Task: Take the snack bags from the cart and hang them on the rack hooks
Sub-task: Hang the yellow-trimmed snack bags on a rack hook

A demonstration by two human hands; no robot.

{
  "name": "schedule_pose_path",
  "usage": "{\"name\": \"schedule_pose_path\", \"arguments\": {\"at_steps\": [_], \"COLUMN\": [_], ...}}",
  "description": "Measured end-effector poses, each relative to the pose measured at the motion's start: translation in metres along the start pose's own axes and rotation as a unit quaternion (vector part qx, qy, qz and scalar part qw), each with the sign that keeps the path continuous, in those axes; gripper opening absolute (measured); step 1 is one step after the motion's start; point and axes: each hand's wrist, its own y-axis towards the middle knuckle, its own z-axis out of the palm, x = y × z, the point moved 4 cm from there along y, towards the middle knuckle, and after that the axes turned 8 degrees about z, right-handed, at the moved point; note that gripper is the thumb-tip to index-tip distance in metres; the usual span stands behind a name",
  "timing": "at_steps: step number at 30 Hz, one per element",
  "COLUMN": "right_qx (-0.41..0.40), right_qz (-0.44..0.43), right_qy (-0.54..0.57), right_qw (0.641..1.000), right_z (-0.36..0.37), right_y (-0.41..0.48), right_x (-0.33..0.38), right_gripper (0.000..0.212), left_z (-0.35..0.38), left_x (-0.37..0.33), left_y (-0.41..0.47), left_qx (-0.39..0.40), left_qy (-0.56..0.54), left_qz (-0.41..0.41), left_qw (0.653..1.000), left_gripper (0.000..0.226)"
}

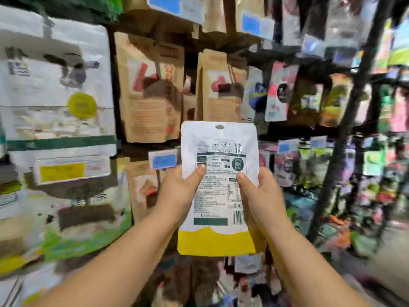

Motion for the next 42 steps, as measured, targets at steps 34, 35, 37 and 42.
{"name": "schedule_pose_path", "arguments": {"at_steps": [34,35,37,42], "right_qx": [-0.499,-0.489,-0.467,-0.481], "right_qz": [0.558,0.576,0.600,0.599], "right_qy": [-0.216,-0.217,-0.236,-0.337], "right_qw": [0.627,0.618,0.605,0.544], "right_z": [-0.576,-0.583,-0.602,-0.597], "right_y": [-0.420,-0.429,-0.455,-0.441], "right_x": [-0.185,-0.190,-0.210,-0.183], "right_gripper": [0.035,0.042,0.051,0.064], "left_z": [0.583,0.586,0.592,0.602], "left_x": [0.071,0.068,0.063,0.063], "left_y": [-0.425,-0.425,-0.420,-0.405], "left_qx": [0.797,0.796,0.786,0.745], "left_qy": [0.229,0.235,0.232,0.201], "left_qz": [0.083,0.084,0.084,0.087], "left_qw": [0.553,0.552,0.567,0.630], "left_gripper": [0.050,0.051,0.047,0.029]}}
